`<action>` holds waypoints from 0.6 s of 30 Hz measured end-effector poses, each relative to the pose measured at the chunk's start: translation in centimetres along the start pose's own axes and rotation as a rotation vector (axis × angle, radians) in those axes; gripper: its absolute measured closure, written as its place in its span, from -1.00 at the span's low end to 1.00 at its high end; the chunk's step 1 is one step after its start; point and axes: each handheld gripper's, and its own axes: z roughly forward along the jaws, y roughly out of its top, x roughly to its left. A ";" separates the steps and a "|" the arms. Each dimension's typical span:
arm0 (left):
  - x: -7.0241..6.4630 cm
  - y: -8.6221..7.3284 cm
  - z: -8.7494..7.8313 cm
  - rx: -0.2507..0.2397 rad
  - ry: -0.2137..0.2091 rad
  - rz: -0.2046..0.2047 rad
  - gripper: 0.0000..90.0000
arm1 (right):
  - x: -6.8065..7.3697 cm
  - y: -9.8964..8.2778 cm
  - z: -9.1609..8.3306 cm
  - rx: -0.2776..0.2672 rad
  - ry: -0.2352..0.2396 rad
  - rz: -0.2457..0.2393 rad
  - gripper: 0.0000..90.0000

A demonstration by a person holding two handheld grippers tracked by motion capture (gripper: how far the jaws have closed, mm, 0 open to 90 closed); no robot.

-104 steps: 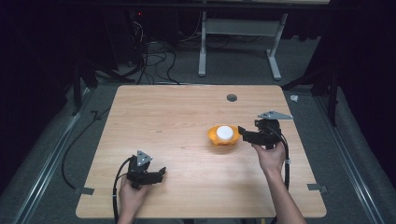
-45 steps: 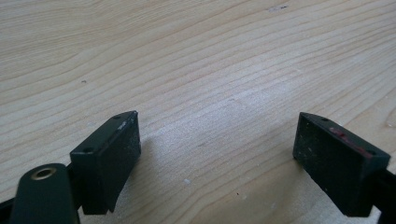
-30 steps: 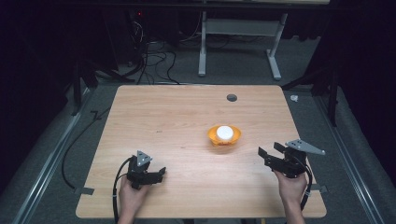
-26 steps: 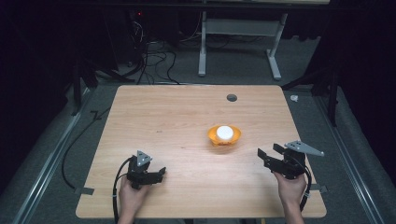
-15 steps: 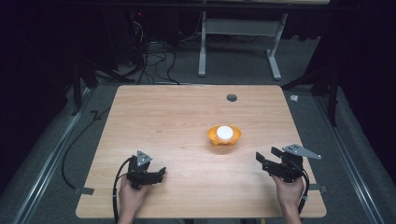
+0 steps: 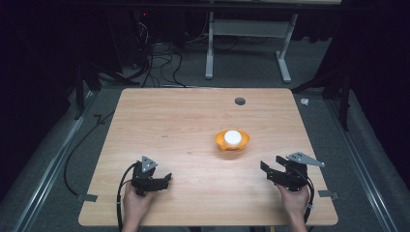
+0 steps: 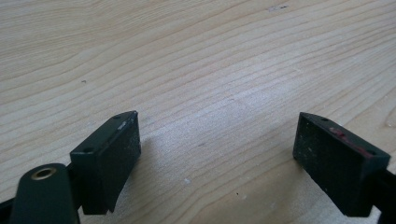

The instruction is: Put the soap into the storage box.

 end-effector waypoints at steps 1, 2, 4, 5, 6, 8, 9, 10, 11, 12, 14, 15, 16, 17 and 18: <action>0.0 0.0 0.0 0.000 0.000 0.000 -0.66 | 0.1 -0.1 0.1 0.003 0.001 -0.003 -0.34; 0.0 0.0 0.0 0.000 0.000 0.000 -0.66 | 0.1 -0.2 0.2 0.005 0.004 -0.002 -0.34; 0.0 0.0 0.0 0.000 0.000 0.000 -0.66 | 0.2 -0.3 0.5 0.008 0.013 -0.012 -0.34; 0.0 0.0 0.0 0.000 0.000 0.000 -0.66 | 0.3 -0.4 0.6 0.012 0.008 -0.016 -0.34; 0.0 0.0 0.0 0.000 0.000 0.000 -0.66 | 0.4 -0.5 0.7 0.016 0.006 -0.020 -0.34; 0.0 0.0 0.0 0.000 0.000 0.000 -0.66 | 0.5 -0.6 1.0 0.023 -0.003 -0.024 -0.33; 0.0 0.0 0.0 0.000 0.000 -0.001 -0.66 | 0.5 -0.6 1.1 0.026 -0.008 -0.030 -0.33; 0.0 0.0 0.0 0.000 0.000 -0.001 -0.66 | 0.6 -0.7 1.2 0.028 -0.007 -0.023 -0.33; 0.0 0.0 0.0 0.000 0.000 -0.001 -0.66 | 0.6 -0.8 1.3 0.031 -0.009 -0.027 -0.33; 0.0 0.0 0.0 0.000 0.000 -0.001 -0.66 | 0.7 -0.8 1.4 0.035 -0.011 -0.026 -0.33; 0.0 0.0 0.0 0.000 0.000 -0.001 -0.66 | 0.8 -1.0 1.7 0.043 -0.014 -0.025 -0.32; 0.0 0.0 0.0 0.000 0.000 -0.001 -0.66 | 0.8 -1.1 1.9 0.045 -0.014 -0.032 -0.32; 0.0 0.0 0.0 0.000 0.000 -0.001 -0.66 | 0.8 -1.3 2.0 0.050 -0.014 -0.028 -0.32; 0.0 0.0 0.0 0.000 0.000 -0.001 -0.66 | 0.9 -1.4 2.2 0.056 -0.015 -0.027 -0.32; 0.0 0.0 0.0 0.000 0.000 -0.001 -0.66 | 0.9 -1.5 2.3 0.060 -0.017 -0.029 -0.32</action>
